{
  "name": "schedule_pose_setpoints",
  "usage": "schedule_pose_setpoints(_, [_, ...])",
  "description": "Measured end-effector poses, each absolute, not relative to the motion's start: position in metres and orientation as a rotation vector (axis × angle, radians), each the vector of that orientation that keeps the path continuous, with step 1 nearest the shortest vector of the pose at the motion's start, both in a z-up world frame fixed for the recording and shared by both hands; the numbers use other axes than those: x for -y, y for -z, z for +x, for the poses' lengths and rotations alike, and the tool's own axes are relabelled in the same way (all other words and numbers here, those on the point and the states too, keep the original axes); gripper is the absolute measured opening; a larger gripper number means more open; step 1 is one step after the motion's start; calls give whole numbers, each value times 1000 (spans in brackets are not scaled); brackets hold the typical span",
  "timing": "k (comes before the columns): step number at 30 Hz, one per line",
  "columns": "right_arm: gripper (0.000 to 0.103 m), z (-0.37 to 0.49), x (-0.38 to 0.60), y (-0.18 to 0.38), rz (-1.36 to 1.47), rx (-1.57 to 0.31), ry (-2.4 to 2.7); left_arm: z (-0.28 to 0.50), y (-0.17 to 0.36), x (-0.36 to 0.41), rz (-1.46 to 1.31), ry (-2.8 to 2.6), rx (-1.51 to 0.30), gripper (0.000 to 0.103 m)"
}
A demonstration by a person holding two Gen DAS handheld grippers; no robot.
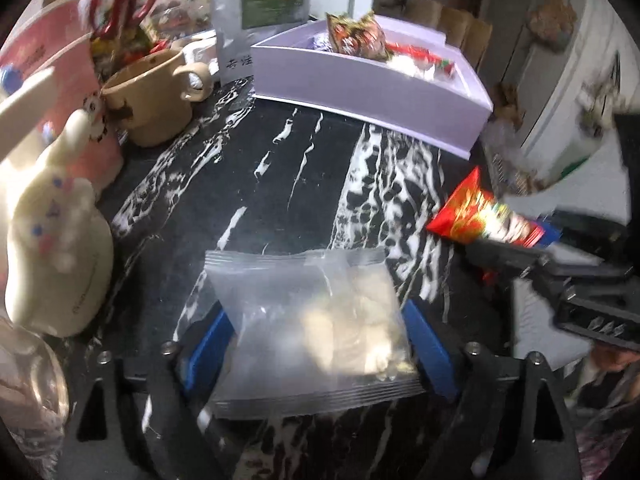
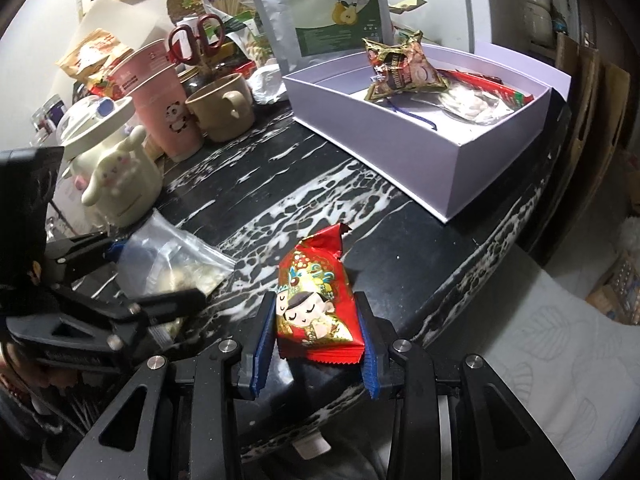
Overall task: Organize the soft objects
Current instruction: 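Lift both packets and carry them toward the white box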
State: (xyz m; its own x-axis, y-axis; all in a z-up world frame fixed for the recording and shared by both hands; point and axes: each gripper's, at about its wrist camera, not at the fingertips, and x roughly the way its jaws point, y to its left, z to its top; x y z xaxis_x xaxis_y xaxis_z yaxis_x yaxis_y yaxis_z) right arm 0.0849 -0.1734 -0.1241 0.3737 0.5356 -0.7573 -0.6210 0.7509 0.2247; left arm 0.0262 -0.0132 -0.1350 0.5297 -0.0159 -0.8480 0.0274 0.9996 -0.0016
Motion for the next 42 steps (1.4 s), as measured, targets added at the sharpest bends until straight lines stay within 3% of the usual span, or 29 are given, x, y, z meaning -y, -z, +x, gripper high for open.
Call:
schedule_pose_setpoints(1, [36,84,174,124,-104,-928,-741,28,136,16,18,25,-1008,102])
schedule_pose_setpoints(7, [36,84,174,124,-103,-928,-739,26,138,9,-19,-2,-987,102])
schedule_pose_setpoints(9, [36,83,174,124,-105,-929,-740,23,137,7,-26,-17,-971,96])
schedule_pose_setpoints(11, [36,83,173,124,-108,-929,-742,20,134,5,-32,-27,-948,78])
schedule_pose_setpoints(14, [37,82,171,124,-119,-926,-748,17,132,2,-54,-43,-936,69])
schedule_pose_setpoints(18, [51,81,167,124,-122,-929,-771,13,130,2,-71,-38,-935,65])
schedule_pose_setpoints(24, [53,78,157,126,-168,-907,-763,5,129,0,-90,-39,-937,63])
schedule_pose_setpoints(25, [52,78,156,126,-172,-904,-760,4,129,0,-95,-39,-936,63])
schedule_pose_setpoints(27, [35,76,154,127,-197,-887,-736,2,129,-1,-103,-38,-934,63])
schedule_pose_setpoints(30, [31,74,153,128,-209,-875,-733,-1,129,-2,-121,-37,-933,62])
schedule_pose_setpoints(42, [30,53,161,119,-144,-868,-785,-15,102,-1,-152,-16,-877,62])
